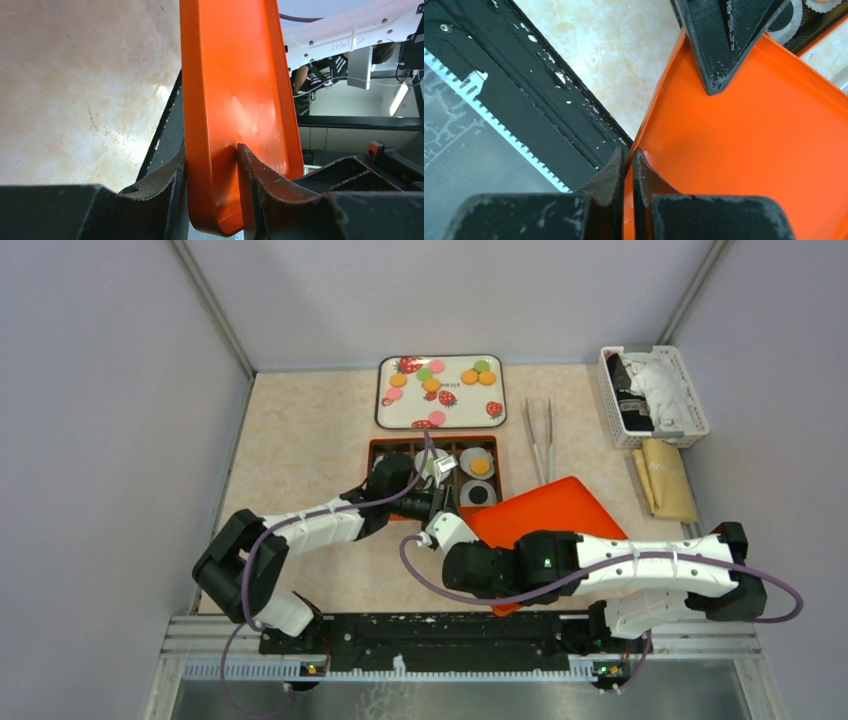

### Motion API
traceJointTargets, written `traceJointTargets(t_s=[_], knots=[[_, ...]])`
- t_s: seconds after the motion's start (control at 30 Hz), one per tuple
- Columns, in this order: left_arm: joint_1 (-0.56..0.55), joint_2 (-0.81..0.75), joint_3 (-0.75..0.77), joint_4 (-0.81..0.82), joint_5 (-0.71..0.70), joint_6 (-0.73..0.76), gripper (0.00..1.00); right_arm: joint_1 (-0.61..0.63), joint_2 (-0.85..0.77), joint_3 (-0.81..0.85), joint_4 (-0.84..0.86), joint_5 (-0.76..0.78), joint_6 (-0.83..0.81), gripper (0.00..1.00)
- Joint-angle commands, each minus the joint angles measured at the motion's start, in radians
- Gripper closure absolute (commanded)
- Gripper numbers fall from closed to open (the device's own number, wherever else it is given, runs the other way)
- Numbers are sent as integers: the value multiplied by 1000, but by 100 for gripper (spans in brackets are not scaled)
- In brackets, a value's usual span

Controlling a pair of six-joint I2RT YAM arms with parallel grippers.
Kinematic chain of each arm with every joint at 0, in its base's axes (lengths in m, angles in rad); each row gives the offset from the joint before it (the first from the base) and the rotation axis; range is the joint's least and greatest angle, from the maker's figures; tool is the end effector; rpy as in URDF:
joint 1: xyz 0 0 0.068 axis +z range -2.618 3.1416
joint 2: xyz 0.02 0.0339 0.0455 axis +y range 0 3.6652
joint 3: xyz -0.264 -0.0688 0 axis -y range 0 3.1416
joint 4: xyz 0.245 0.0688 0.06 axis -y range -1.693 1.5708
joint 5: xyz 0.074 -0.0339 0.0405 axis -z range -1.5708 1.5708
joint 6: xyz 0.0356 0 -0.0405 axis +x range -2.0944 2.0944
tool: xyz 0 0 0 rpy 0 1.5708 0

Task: Pack the cookies

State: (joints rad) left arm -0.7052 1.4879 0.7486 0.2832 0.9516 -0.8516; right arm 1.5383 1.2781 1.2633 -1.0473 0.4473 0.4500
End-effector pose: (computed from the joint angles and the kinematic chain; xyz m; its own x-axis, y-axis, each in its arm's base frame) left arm 0.2131 -0.2195 0.2142 -0.9228 0.2121 -0.3216 0.3623 0.1937 -0.9117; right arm 0.0232 0.2407 0.3300 -0.4145 -0.6817 -0.6029 -0.7929 0.5957 -0.1283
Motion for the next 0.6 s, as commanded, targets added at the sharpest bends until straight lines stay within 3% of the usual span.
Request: traceJointTargets(t_s=[0.0, 0.1, 0.27, 0.57], knots=[[-37, -28, 18, 18, -23, 18, 100, 13, -13, 36, 63, 136, -3, 99], [-37, -34, 44, -12, -46, 15, 100, 13, 33, 68, -1, 208, 20, 83], [-37, -34, 101, -65, -76, 27, 100, 36, 125, 136, -70, 297, 32, 64], [-37, -8, 207, -172, -89, 75, 100, 76, 303, 200, -235, 422, 199, 57]])
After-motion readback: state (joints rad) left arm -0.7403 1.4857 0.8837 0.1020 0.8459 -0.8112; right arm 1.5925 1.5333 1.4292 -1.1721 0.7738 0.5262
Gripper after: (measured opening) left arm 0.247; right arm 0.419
